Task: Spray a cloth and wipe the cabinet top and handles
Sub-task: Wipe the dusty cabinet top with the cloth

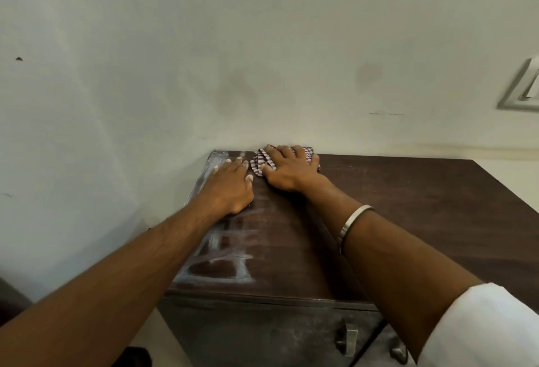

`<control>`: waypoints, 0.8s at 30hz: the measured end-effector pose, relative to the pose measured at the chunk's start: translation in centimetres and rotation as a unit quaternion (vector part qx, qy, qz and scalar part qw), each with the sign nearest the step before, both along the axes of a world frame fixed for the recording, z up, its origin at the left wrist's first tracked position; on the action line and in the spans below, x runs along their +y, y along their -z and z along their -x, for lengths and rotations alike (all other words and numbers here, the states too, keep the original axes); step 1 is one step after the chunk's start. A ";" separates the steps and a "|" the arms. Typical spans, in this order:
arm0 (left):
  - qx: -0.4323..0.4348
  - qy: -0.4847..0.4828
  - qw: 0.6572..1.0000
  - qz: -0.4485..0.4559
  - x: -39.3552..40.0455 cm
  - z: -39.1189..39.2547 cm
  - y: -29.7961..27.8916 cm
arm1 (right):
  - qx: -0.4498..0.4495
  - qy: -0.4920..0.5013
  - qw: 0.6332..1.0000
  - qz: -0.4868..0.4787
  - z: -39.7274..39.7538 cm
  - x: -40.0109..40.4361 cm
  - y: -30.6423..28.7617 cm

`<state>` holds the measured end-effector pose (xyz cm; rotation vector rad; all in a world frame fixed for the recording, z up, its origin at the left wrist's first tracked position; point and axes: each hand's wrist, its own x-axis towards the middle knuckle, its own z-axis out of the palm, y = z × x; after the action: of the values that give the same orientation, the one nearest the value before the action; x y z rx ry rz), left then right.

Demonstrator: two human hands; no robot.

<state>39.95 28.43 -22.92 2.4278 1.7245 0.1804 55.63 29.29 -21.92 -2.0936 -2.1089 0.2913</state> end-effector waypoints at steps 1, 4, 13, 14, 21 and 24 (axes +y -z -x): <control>0.003 -0.002 1.000 0.000 -0.1 0.2 0.0 | -0.001 -0.004 1.000 -0.002 -0.3 -0.1 0.1; 0.011 -0.005 1.000 -0.003 -0.4 0.8 -0.4 | -0.006 -0.009 1.000 -0.007 -2.1 -0.2 0.1; -0.005 -0.003 1.000 0.000 -0.6 2.3 -0.5 | 0.008 0.072 0.997 -0.009 -1.3 0.2 0.2; -0.004 -0.003 1.000 0.000 -0.5 2.4 -0.4 | 0.008 0.068 0.998 -0.008 -0.4 0.4 0.1; 0.001 -0.013 1.000 -0.003 -0.5 3.6 -0.3 | 0.014 -0.007 1.000 -0.012 3.4 0.8 0.2; 0.003 -0.015 1.000 0.001 -0.8 4.1 -0.5 | 0.005 0.001 1.000 -0.012 0.7 0.3 0.1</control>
<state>35.84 27.60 -22.43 2.4049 1.7645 0.1751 54.91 29.59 -22.02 -2.0769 -2.0944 0.2747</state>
